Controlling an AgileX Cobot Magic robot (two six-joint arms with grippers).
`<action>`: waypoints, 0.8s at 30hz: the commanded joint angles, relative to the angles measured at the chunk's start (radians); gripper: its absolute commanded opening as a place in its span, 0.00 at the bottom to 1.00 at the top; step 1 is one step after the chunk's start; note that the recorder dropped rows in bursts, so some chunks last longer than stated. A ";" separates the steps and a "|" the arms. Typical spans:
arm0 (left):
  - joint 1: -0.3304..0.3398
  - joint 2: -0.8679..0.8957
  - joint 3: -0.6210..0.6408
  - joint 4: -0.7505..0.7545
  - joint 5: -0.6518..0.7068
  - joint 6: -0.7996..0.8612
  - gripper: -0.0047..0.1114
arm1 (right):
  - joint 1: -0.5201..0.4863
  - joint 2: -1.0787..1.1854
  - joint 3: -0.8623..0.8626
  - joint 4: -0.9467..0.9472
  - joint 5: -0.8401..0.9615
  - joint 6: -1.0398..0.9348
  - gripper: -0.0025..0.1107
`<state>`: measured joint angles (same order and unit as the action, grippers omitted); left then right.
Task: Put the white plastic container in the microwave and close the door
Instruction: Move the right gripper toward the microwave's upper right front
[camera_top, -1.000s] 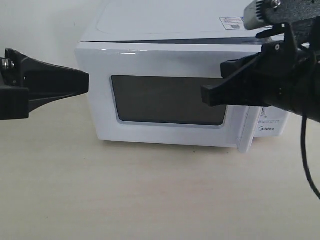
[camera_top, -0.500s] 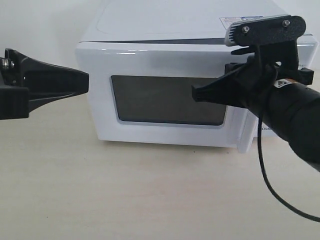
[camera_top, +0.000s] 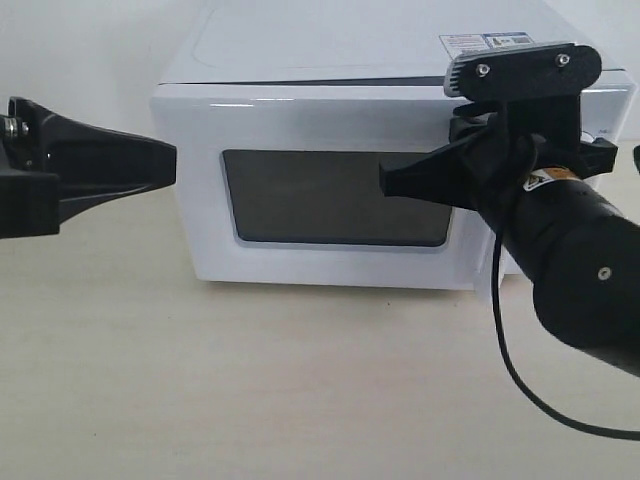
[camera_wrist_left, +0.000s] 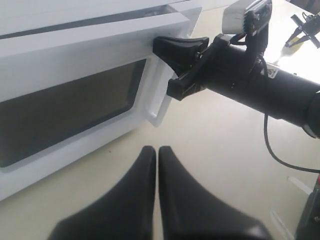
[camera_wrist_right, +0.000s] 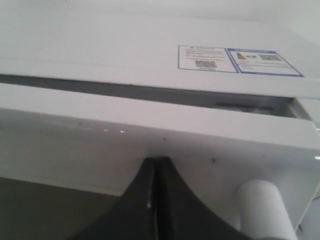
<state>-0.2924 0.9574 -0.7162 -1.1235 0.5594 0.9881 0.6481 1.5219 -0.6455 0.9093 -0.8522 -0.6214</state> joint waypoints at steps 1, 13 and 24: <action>-0.007 -0.008 0.031 -0.009 -0.022 -0.007 0.07 | 0.001 0.023 -0.003 -0.006 -0.083 0.025 0.02; -0.007 -0.008 0.040 -0.039 -0.063 -0.007 0.07 | -0.001 0.025 -0.005 -0.029 -0.188 0.036 0.02; -0.007 -0.008 0.040 -0.039 -0.063 -0.007 0.07 | -0.001 0.026 -0.005 -0.025 -0.152 0.043 0.02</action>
<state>-0.2924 0.9574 -0.6800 -1.1487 0.4908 0.9881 0.6505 1.5463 -0.6455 0.8837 -1.0228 -0.5845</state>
